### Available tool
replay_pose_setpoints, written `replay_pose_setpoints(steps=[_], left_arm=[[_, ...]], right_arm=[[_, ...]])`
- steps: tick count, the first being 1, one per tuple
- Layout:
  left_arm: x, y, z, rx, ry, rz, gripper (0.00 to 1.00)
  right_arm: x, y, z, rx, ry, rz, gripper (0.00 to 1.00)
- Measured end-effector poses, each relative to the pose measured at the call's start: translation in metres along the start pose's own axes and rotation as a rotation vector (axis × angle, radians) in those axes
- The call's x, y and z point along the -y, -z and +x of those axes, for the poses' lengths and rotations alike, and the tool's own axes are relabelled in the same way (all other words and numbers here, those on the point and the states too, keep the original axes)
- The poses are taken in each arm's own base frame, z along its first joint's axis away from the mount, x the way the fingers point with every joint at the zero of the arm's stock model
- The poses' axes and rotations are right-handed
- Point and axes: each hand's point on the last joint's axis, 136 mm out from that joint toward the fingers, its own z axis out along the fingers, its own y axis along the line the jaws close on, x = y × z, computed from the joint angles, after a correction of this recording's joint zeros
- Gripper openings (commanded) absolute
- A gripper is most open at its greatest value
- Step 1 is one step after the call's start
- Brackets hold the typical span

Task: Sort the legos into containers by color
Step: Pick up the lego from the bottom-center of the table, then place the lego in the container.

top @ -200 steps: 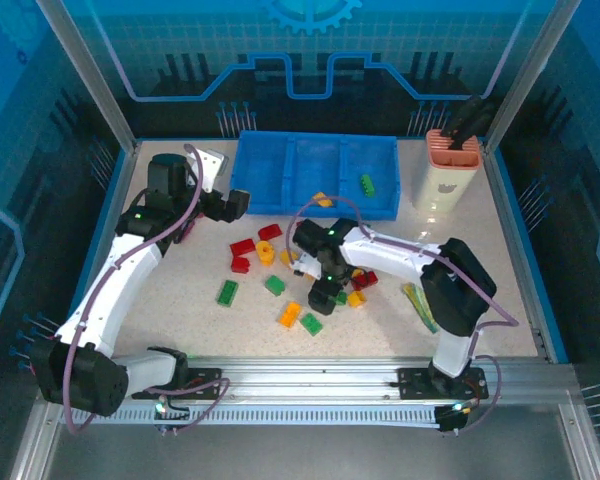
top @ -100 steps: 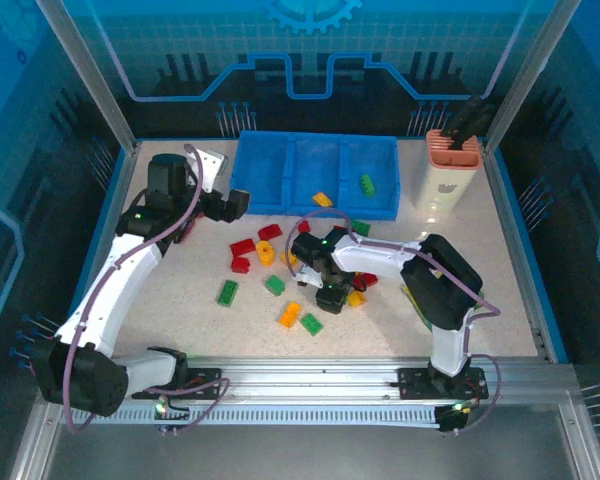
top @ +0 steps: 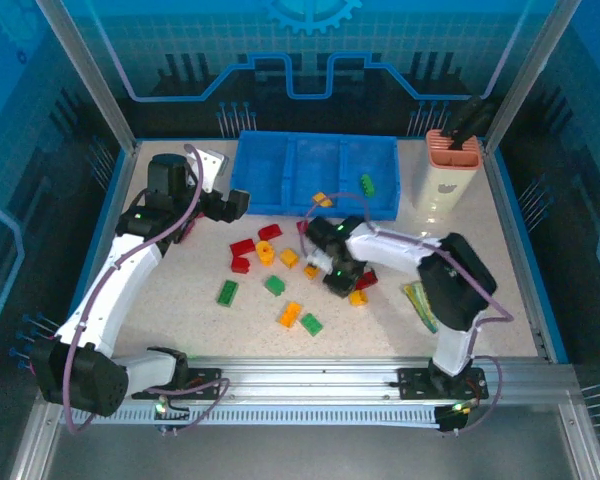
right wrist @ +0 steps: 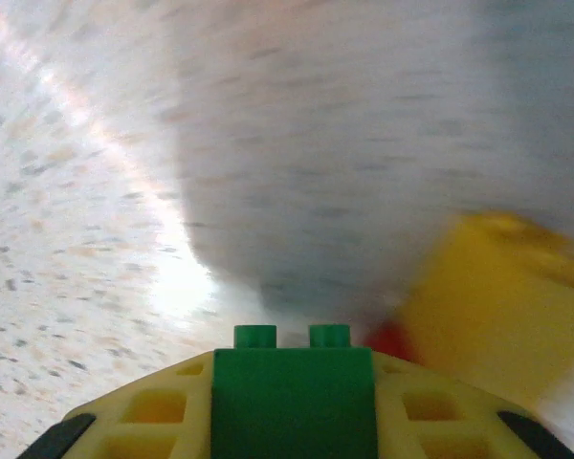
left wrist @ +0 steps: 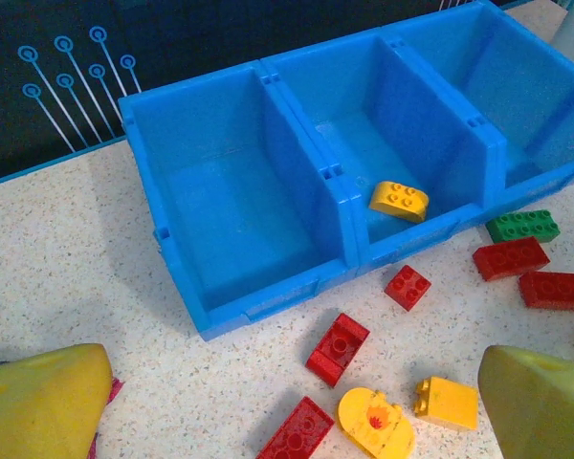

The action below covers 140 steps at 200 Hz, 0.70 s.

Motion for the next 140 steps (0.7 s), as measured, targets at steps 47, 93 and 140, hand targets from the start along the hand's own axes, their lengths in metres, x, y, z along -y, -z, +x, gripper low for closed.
replay_pose_setpoints(steps=[47, 93, 140], left_arm=[[0.000, 0.000, 0.000, 0.000, 0.000, -0.002, 0.99], [0.000, 0.001, -0.001, 0.004, -0.004, -0.004, 1.00], [-0.001, 0.005, -0.003, 0.012, -0.007, -0.012, 0.99]], right_arm=[[0.134, 0.114, -0.033, 0.354, -0.414, 0.237, 0.25], [0.209, 0.104, -0.044, 0.368, -0.593, 0.313, 0.25], [0.235, 0.057, -0.064, 0.317, -0.641, 0.281, 0.26]])
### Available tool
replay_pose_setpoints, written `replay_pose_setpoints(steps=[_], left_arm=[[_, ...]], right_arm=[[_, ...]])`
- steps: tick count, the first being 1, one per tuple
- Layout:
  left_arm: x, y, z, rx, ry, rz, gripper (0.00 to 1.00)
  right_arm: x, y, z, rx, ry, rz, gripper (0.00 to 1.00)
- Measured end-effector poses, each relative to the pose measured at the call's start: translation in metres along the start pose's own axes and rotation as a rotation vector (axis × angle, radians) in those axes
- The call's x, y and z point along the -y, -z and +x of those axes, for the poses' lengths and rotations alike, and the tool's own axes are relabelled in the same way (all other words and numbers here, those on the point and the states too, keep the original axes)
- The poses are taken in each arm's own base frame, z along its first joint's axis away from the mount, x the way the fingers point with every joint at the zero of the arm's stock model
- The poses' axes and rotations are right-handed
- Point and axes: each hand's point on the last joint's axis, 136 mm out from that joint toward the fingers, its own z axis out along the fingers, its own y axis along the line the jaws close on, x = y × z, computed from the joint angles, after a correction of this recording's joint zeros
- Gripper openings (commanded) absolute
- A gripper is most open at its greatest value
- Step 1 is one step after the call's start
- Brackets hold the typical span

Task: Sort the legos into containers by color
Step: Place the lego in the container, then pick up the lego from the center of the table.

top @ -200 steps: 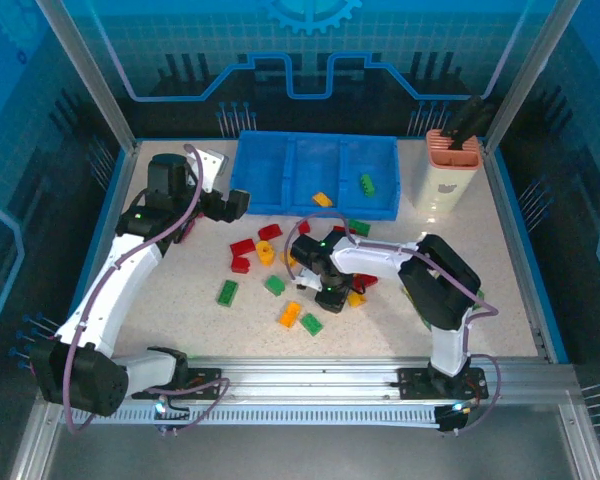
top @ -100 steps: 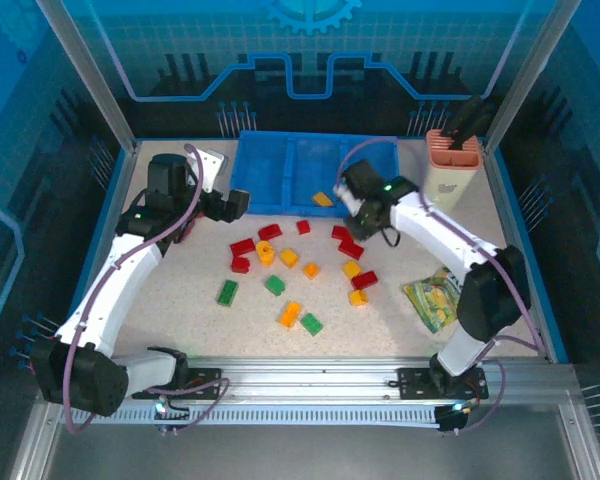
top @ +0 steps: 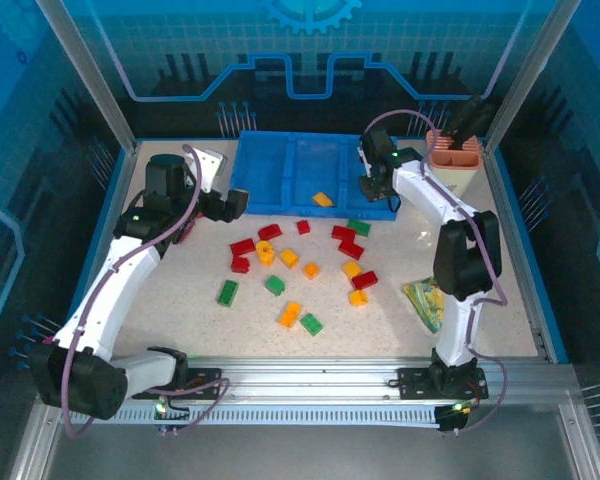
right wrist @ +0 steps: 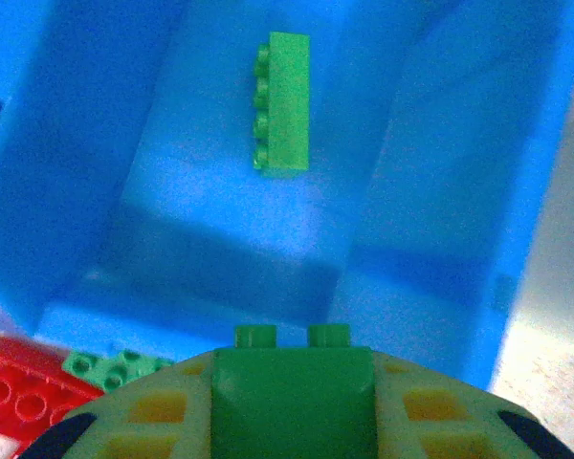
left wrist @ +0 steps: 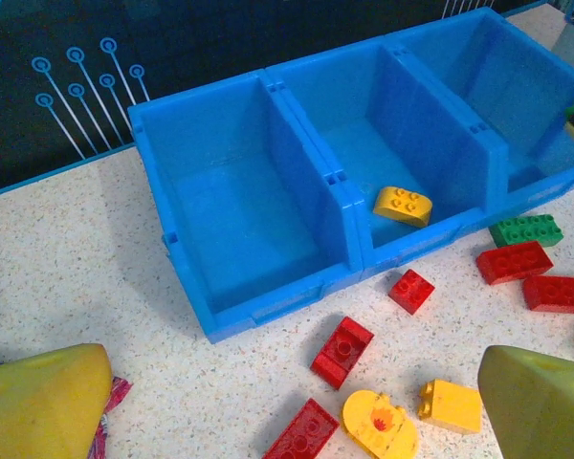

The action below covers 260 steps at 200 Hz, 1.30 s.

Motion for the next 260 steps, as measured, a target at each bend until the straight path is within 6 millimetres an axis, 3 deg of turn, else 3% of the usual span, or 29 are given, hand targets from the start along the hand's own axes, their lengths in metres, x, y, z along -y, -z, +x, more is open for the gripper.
replay_pose_setpoints(steps=[61, 104, 125, 149, 170, 200, 238, 260], left_arm=[[0.000, 0.000, 0.003, -0.012, -0.013, -0.002, 0.99], [0.001, 0.000, 0.005, -0.021, -0.017, -0.004, 0.99], [0.001, 0.000, 0.005, -0.023, -0.021, -0.003, 1.00], [0.000, -0.002, 0.007, -0.029, -0.020, -0.007, 0.99], [-0.001, -0.005, 0.009, -0.040, -0.019, -0.008, 0.99], [-0.002, -0.006, 0.012, -0.050, -0.020, -0.015, 0.99], [-0.002, -0.010, 0.014, -0.074, -0.016, -0.011, 0.99], [-0.002, -0.012, 0.010, -0.072, -0.018, -0.011, 0.99]], right_arm=[[-0.003, -0.040, -0.026, 0.009, -0.037, -0.028, 0.33], [-0.006, -0.042, -0.030, 0.025, -0.050, -0.041, 0.59], [-0.006, -0.035, -0.019, 0.021, -0.045, -0.048, 0.62], [-0.006, -0.012, 0.002, 0.011, -0.052, -0.055, 0.64], [-0.007, 0.023, 0.027, 0.010, -0.115, -0.064, 0.64], [-0.019, 0.070, 0.092, -0.004, -0.321, -0.086, 0.70], [-0.050, 0.084, 0.188, -0.099, -0.665, -0.102, 0.68], [-0.067, 0.089, 0.209, -0.133, -0.830, -0.112, 0.75]])
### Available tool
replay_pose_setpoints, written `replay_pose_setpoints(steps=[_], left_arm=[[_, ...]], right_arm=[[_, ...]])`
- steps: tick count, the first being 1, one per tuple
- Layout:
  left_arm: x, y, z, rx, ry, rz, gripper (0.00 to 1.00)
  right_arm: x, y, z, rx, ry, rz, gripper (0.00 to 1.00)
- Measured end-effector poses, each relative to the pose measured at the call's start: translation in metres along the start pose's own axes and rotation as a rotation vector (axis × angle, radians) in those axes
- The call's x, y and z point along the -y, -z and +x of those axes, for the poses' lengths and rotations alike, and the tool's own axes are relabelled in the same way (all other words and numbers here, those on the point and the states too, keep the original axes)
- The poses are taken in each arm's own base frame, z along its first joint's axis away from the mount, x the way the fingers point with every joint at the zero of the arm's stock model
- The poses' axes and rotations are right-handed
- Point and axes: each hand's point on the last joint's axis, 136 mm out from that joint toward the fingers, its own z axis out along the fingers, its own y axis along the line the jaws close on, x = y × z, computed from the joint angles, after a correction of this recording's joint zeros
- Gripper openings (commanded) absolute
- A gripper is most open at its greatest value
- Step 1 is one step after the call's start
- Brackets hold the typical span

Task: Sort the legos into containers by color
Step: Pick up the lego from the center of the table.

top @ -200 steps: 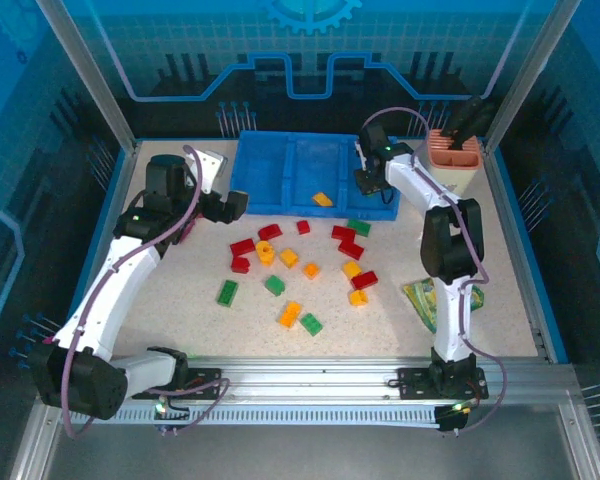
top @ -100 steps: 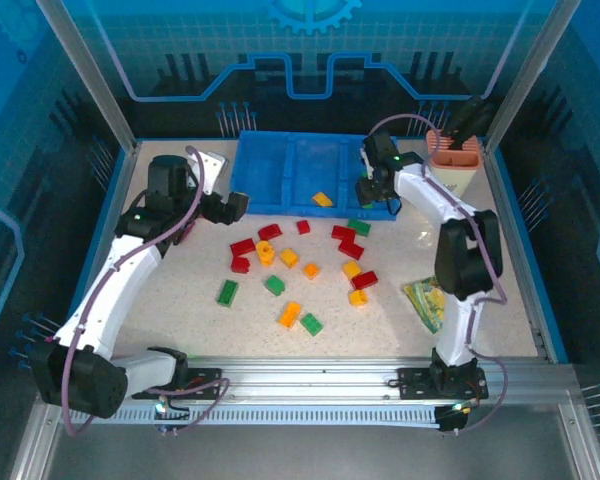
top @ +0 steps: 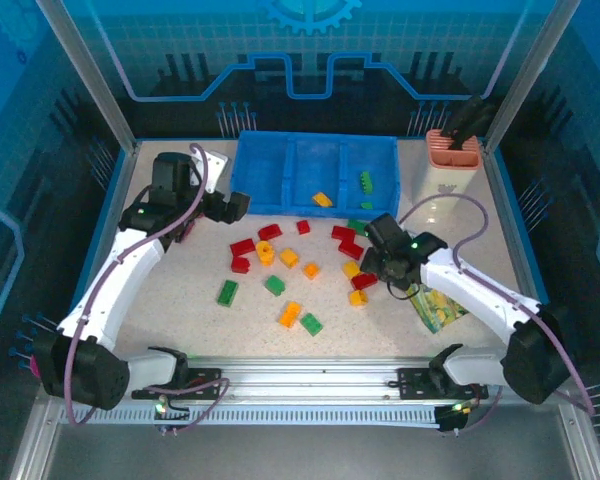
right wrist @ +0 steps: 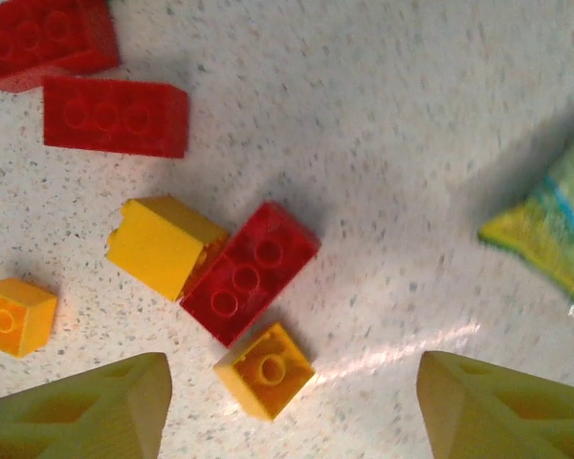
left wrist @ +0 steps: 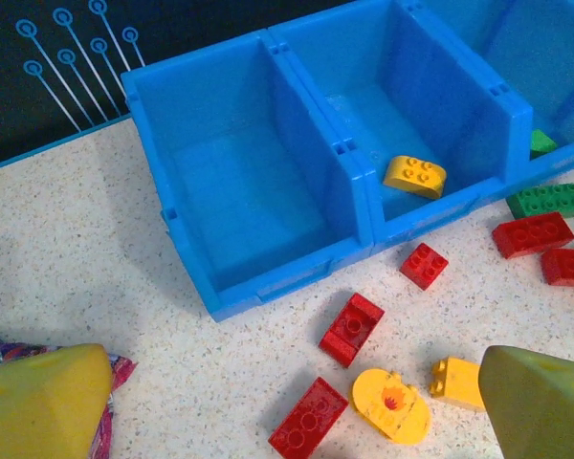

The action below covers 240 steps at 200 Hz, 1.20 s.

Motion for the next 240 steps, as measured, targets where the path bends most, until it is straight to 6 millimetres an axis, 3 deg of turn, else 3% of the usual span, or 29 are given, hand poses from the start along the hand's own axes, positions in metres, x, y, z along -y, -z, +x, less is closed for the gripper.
replay_pose_setpoints(steps=[38, 106, 158, 221, 240], left_arm=[[-0.001, 0.001, 0.000, -0.001, 0.000, -0.004, 0.99], [0.001, 0.003, 0.007, 0.001, 0.000, -0.005, 1.00], [0.001, 0.015, -0.002, 0.055, -0.011, -0.015, 0.99], [0.001, 0.015, -0.004, 0.062, -0.016, -0.016, 0.99], [0.001, 0.015, -0.004, 0.062, -0.020, -0.016, 0.99]], right_arm=[[-0.008, -0.007, 0.009, -0.003, -0.211, 0.001, 0.77], [-0.008, -0.064, 0.034, -0.071, -0.412, 0.069, 0.75], [-0.016, -0.069, 0.025, -0.059, -0.465, 0.028, 0.72], [0.006, -0.081, 0.023, -0.071, -0.465, 0.084, 0.63], [0.010, -0.085, 0.025, -0.088, -0.438, 0.103, 0.54]])
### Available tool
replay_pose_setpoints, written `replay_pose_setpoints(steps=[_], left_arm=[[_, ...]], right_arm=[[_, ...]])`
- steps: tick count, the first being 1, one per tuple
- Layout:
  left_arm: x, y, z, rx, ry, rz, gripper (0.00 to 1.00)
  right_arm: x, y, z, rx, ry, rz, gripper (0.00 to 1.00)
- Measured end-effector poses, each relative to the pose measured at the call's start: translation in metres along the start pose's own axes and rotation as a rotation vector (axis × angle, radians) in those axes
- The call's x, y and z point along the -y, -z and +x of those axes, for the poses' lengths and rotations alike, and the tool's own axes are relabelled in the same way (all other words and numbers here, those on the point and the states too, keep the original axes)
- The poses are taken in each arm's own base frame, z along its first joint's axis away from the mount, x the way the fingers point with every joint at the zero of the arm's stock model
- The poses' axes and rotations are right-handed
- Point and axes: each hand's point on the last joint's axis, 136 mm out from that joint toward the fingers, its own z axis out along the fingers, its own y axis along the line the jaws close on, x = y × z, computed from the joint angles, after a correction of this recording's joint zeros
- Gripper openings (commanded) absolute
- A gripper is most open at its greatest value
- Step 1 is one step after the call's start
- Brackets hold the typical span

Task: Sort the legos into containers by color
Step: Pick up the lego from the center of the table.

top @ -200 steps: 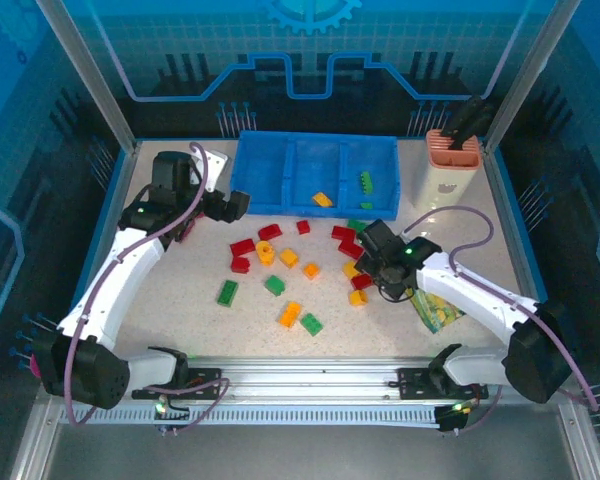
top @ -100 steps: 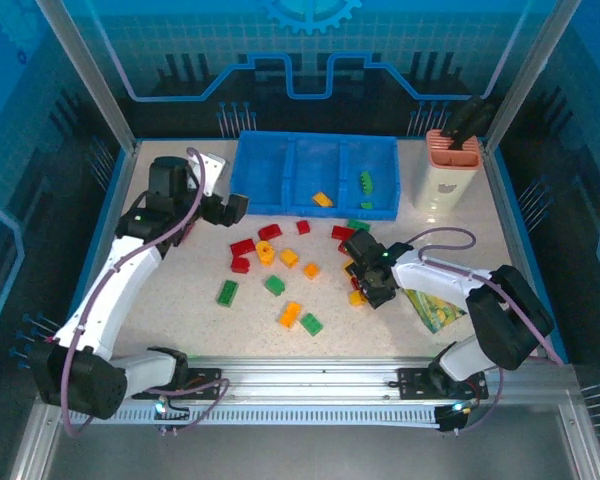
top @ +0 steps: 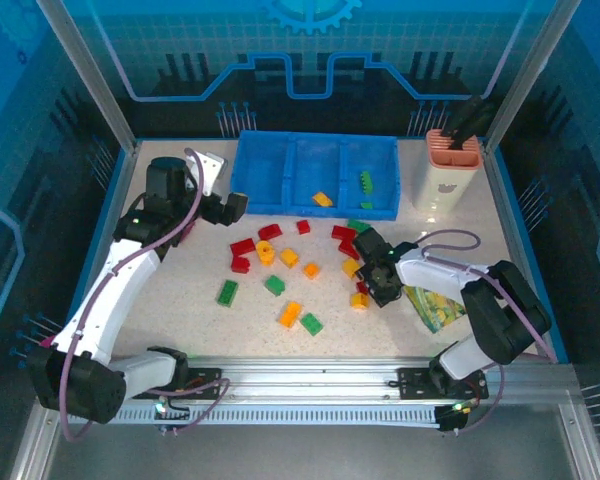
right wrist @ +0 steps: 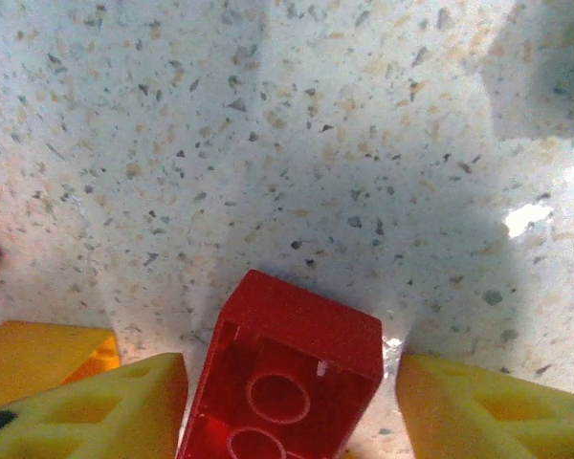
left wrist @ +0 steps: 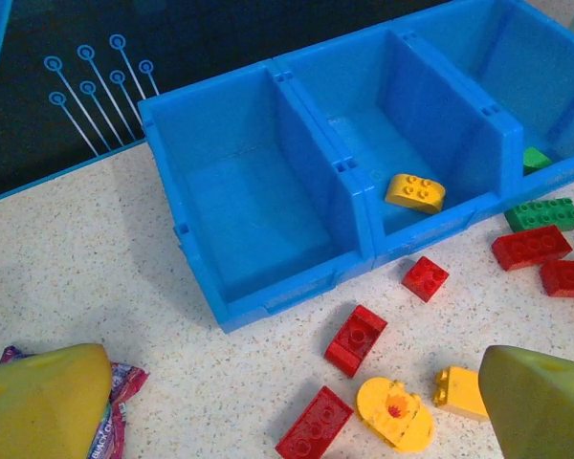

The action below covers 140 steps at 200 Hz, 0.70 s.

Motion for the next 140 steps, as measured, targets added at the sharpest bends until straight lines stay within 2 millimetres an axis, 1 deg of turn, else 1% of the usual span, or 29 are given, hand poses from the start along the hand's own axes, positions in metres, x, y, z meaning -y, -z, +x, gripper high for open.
replay_pose_setpoints(steps=[16, 24, 40, 58, 75, 91, 97, 103, 115, 122, 125, 128, 132, 140], left_arm=[[0.000, 0.000, 0.000, 0.000, -0.007, 0.000, 0.99], [0.000, 0.000, 0.000, 0.000, -0.008, 0.000, 0.99], [0.000, 0.000, 0.000, -0.001, -0.009, 0.000, 1.00], [0.000, 0.000, 0.000, 0.000, -0.010, -0.001, 0.99], [-0.001, 0.001, 0.000, 0.000, -0.010, -0.008, 0.99], [-0.002, 0.002, -0.001, 0.003, -0.012, -0.013, 0.99], [-0.002, 0.002, 0.000, 0.003, -0.012, -0.016, 0.99], [-0.002, 0.003, -0.001, 0.008, -0.013, -0.017, 0.99], [-0.002, 0.003, 0.001, 0.007, -0.013, -0.017, 1.00], [-0.002, 0.003, 0.002, 0.006, -0.014, -0.017, 0.99], [-0.002, 0.003, 0.003, 0.005, -0.015, -0.017, 1.00], [-0.002, 0.003, 0.003, 0.004, -0.015, -0.017, 0.99], [-0.002, 0.003, 0.004, 0.004, -0.015, -0.017, 0.99], [-0.001, 0.002, 0.005, 0.004, -0.015, -0.017, 0.99]], right_arm=[[0.004, -0.001, 0.001, -0.016, 0.041, 0.035, 0.42], [0.007, -0.002, 0.001, -0.021, 0.060, 0.060, 0.34], [0.006, 0.000, 0.001, -0.029, 0.112, 0.083, 0.25], [0.007, -0.001, 0.002, -0.043, 0.183, 0.107, 0.20], [0.005, 0.001, 0.000, -0.056, 0.274, 0.110, 0.19], [-0.006, 0.008, -0.013, -0.024, 0.389, 0.095, 0.20], [-0.015, 0.014, -0.018, -0.008, 0.446, 0.081, 0.20], [-0.027, 0.023, -0.023, 0.010, 0.515, 0.054, 0.20], [-0.063, 0.048, -0.033, 0.068, 0.661, -0.025, 0.20], [-0.087, 0.068, -0.038, 0.115, 0.756, -0.080, 0.20], [-0.101, 0.079, -0.040, 0.144, 0.798, -0.111, 0.20], [-0.110, 0.086, -0.041, 0.160, 0.828, -0.135, 0.20], [-0.127, 0.102, -0.043, 0.195, 0.880, -0.179, 0.20], [-0.153, 0.128, -0.045, 0.249, 0.959, -0.252, 0.21]])
